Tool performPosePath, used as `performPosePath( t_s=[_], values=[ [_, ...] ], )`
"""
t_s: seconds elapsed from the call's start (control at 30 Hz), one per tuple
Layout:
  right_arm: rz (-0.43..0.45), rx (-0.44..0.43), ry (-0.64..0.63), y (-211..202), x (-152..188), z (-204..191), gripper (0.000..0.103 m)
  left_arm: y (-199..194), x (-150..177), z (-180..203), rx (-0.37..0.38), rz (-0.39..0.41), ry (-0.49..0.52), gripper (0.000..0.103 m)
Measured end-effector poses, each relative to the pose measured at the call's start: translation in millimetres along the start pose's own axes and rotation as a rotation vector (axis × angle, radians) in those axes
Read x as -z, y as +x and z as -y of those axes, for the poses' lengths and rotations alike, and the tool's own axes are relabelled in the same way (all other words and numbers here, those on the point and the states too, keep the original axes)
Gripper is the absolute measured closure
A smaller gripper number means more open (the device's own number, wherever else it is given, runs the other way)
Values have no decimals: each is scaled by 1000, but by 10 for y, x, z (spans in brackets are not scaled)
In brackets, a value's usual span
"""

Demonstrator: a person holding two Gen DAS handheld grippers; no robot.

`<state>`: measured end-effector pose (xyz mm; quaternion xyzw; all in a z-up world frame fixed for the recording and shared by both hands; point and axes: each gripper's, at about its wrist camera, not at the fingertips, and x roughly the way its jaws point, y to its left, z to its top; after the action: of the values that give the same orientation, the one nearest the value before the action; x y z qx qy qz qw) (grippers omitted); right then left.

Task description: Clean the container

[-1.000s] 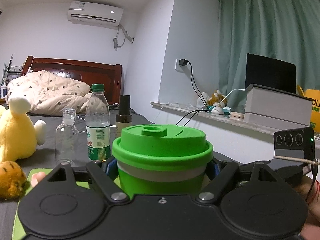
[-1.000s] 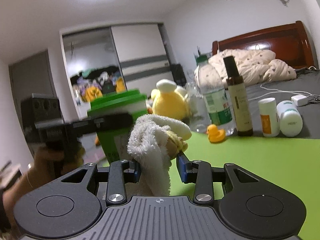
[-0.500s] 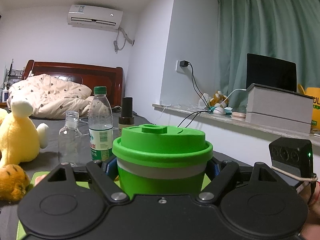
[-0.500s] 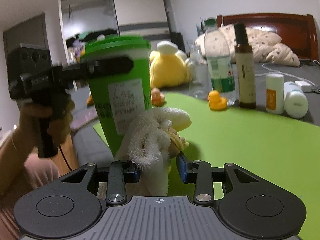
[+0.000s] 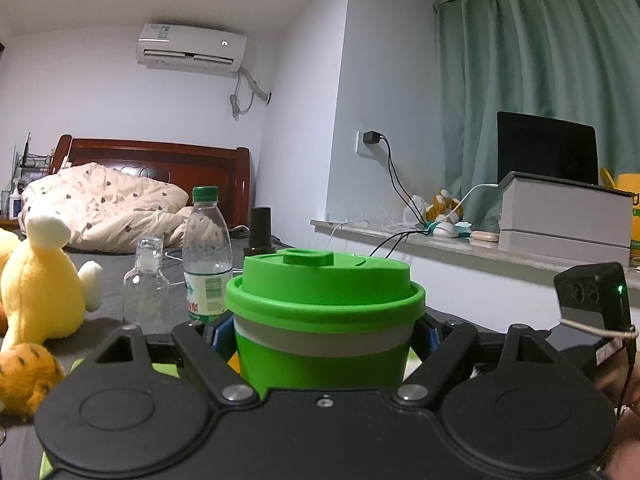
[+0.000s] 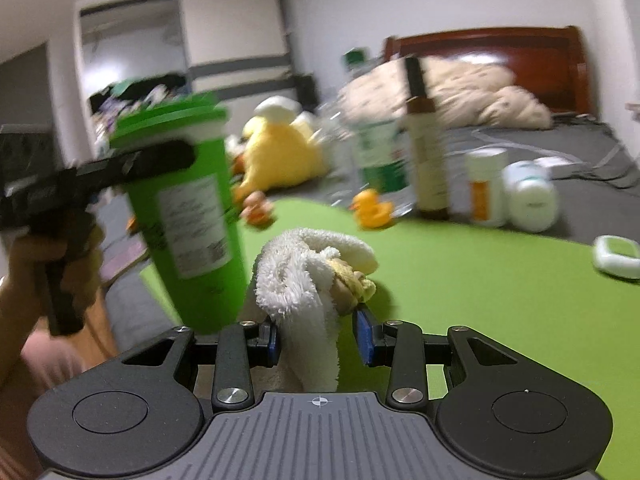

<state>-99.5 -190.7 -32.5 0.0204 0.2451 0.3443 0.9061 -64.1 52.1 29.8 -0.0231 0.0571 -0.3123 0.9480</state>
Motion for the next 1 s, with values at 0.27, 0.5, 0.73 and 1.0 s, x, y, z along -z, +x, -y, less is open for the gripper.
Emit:
performPosePath(
  t_s=[0.27, 0.5, 0.73, 1.0],
  values=[
    [121, 102, 92, -297, -101, 250, 66, 415, -45, 12, 14, -16, 33, 22],
    [136, 122, 110, -479, -108, 312, 66, 461, 35, -51, 24, -43, 2, 22],
    [144, 110, 106, -543, -101, 287, 66, 308, 54, -139, -15, -52, 13, 21],
    [140, 93, 100, -458, -109, 272, 66, 88, 58, -223, -37, -44, 12, 15]
  ],
)
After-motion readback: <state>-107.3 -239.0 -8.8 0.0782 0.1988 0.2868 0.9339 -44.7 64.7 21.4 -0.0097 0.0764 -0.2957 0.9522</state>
